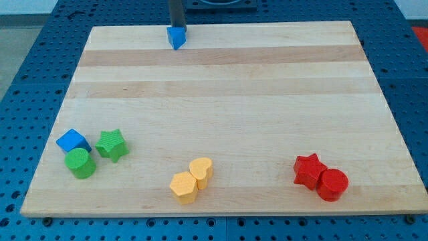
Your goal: Push the blue triangle to the top of the green star
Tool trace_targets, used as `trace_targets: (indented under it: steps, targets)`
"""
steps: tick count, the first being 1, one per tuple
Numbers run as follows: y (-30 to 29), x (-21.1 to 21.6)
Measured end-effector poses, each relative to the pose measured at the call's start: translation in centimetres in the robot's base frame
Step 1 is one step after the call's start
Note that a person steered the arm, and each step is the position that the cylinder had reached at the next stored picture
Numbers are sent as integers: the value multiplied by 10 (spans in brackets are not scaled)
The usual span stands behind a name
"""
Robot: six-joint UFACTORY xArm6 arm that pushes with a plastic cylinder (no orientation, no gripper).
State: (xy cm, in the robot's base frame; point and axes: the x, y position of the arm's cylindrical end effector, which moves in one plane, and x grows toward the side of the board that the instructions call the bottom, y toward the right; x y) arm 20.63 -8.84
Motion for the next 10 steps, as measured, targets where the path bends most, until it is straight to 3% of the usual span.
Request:
trace_targets:
  steps: [1,2,3,5,6,10]
  targets:
    - [35,21]
    - [14,44]
    - [27,-5]
    - [19,3]
    - [3,-14]
    - [-37,50]
